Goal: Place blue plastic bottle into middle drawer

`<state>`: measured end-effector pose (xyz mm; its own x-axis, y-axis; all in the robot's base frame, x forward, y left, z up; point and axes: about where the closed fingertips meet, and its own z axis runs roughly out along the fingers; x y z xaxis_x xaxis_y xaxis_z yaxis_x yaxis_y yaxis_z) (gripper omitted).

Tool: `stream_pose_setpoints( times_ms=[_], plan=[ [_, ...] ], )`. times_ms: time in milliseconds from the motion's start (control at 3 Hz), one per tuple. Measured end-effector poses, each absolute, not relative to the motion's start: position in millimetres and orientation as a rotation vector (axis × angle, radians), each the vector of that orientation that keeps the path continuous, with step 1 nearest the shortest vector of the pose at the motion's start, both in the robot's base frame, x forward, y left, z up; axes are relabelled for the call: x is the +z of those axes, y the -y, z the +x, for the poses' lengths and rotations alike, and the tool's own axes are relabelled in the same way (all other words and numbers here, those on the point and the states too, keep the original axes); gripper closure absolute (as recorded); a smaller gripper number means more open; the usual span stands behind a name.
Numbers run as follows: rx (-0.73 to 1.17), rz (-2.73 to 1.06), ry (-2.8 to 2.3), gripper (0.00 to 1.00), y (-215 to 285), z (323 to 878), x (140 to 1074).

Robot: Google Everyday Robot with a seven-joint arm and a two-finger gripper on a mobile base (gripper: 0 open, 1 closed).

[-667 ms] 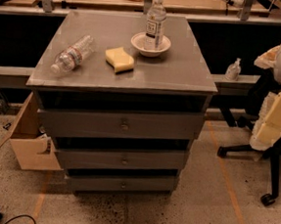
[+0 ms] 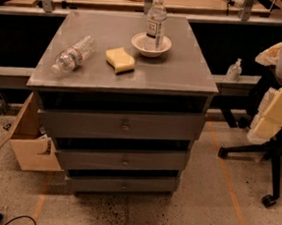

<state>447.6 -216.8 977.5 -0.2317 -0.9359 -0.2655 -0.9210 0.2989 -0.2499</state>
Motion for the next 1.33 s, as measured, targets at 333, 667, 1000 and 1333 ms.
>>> stream_pose_setpoints(
  times_ms=[333, 667, 1000, 1333],
  plan=[
    [0.013, -1.577, -2.176, 0.00, 219.2, 487.4, 966.1],
    [0.103, -1.460, -2.097, 0.00, 224.8, 541.1, 958.8],
    [0.228, -1.326, -1.945, 0.00, 225.2, 599.0, 953.2],
    [0.366, -1.203, -1.753, 0.00, 201.0, 659.1, 957.7]
  ],
)
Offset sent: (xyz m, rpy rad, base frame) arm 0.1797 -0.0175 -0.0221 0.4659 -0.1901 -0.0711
